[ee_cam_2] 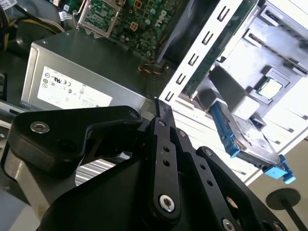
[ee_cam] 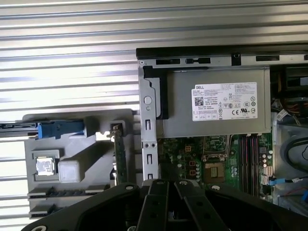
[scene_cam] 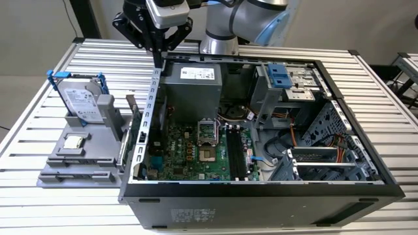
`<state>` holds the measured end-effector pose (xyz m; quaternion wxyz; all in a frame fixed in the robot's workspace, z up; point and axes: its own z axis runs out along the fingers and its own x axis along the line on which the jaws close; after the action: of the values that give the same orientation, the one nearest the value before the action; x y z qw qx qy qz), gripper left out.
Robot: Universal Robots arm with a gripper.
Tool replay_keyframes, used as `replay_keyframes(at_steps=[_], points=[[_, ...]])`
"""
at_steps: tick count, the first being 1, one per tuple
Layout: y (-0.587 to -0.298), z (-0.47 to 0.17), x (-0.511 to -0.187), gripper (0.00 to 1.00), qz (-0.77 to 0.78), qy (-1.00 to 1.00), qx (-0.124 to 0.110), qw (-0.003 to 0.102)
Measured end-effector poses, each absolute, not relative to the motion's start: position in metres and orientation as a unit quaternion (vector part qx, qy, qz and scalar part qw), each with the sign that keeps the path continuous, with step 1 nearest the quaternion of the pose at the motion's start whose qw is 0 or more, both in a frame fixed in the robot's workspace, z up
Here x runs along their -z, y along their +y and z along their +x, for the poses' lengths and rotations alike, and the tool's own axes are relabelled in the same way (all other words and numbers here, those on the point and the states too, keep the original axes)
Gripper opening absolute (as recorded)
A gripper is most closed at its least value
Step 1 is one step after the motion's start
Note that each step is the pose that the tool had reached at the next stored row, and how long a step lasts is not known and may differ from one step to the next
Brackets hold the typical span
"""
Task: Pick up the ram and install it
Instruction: 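Reach for the ram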
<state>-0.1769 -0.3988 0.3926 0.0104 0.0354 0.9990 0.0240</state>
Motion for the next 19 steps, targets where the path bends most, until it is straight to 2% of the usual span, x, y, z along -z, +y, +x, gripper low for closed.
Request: replay_keyframes(at_steps=[19], points=[[-0.399, -0.191, -0.393, 0.00, 0.035, 0.999, -0.024, 0.010]])
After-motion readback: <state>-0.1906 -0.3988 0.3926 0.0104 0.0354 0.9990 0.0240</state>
